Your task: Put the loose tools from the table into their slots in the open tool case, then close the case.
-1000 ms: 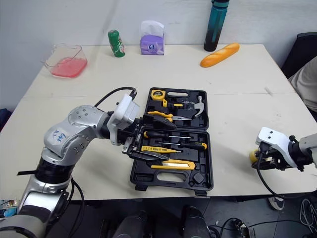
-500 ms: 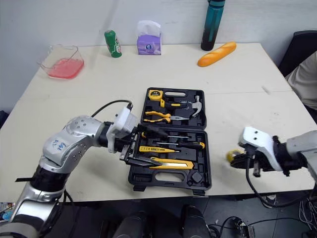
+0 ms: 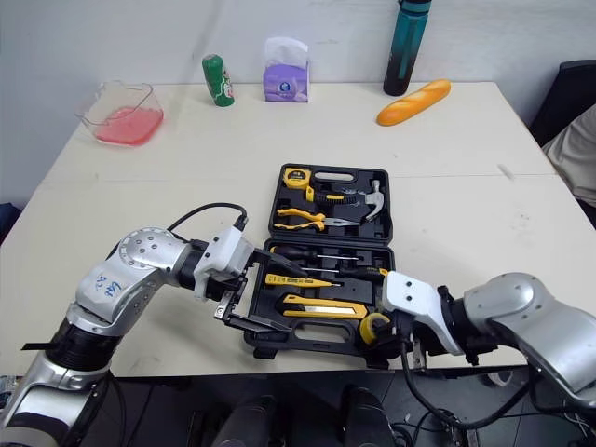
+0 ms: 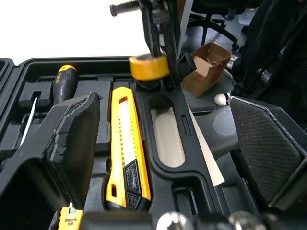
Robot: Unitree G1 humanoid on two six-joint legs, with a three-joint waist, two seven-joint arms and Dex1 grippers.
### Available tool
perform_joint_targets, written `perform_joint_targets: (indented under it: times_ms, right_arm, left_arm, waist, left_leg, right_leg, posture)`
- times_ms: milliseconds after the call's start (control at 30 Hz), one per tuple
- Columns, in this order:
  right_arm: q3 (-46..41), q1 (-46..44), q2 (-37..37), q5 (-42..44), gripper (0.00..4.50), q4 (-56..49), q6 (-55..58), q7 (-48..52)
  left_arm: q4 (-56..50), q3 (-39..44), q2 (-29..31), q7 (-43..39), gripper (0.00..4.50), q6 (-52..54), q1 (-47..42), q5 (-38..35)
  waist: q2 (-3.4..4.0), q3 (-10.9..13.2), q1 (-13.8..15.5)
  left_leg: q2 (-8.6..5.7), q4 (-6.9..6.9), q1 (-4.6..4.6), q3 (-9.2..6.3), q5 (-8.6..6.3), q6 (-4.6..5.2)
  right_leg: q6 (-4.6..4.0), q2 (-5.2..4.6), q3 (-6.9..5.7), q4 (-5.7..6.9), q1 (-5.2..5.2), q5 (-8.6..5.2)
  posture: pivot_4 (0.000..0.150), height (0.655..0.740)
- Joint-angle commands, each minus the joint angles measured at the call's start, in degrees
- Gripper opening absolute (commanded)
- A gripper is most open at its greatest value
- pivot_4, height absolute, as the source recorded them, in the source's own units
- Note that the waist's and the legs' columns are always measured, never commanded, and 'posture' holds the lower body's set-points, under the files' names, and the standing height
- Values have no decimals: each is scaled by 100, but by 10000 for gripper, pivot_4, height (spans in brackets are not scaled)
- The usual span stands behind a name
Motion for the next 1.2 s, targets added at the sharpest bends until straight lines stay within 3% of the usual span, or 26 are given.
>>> perform_joint_targets:
  times_ms: [33,267,467,600,700,800,933,1200]
  right_arm:
    - [86,89,-130,-227,629,-110,-258,-38]
    - [-11,121,-108,-120,629,-108,-243,-31]
    - [-790,347,-206,434,29064,-103,-209,265]
    - [-1303,689,-52,618,29064,199,-524,471]
    - [-1496,913,539,479,29064,441,-1205,267]
    - [-1679,1174,1316,664,20569,523,-1684,81]
    - [-1548,1696,1983,350,1122,699,-2440,-49]
    - [-966,2089,2450,-548,452,1822,-3679,-50]
  left_arm:
    - [-194,33,-4,-20,45000,-59,-77,-29]
    - [-226,59,-11,18,45000,-28,-77,-40]
    - [-174,40,-48,-5,45000,17,-147,-66]
    - [-65,-43,-114,-78,45000,-56,-206,-10]
    - [14,-57,-162,-92,45000,-76,-284,7]
    - [84,-48,-182,-126,45000,-104,-316,21]
    - [140,-46,-169,-192,45000,-136,-344,27]
    - [333,-41,-192,-290,45000,-145,-521,45]
  waist:
    - [0,0,-1]
    - [0,0,0]
    - [-1,1,10]
    - [-2,1,9]
    - [-11,1,9]
    - [-10,1,9]
    - [-10,1,9]
    - [-10,1,1]
  left_leg:
    - [-1,0,2,1,0,0]
    - [0,0,1,0,0,1]
    - [0,-1,0,-1,0,2]
    - [-1,-1,0,-3,1,4]
    - [2,-1,1,-3,1,4]
    - [3,-3,2,1,1,3]
    - [-3,-5,2,1,2,5]
    - [-14,-6,6,3,7,14]
  right_leg:
    - [0,1,1,0,0,0]
    - [0,1,0,2,1,0]
    - [0,0,0,1,1,0]
    - [0,1,-2,1,4,0]
    - [0,3,-2,1,5,0]
    - [0,13,-2,6,3,0]
    - [2,25,-3,15,4,1]
    - [7,20,3,15,6,4]
  posture:
    - [1500,7348]
    - [1500,7348]
    - [1500,7348]
    - [1500,7348]
    - [1500,7348]
    - [1500,7348]
    - [1500,7348]
    - [1500,7348]
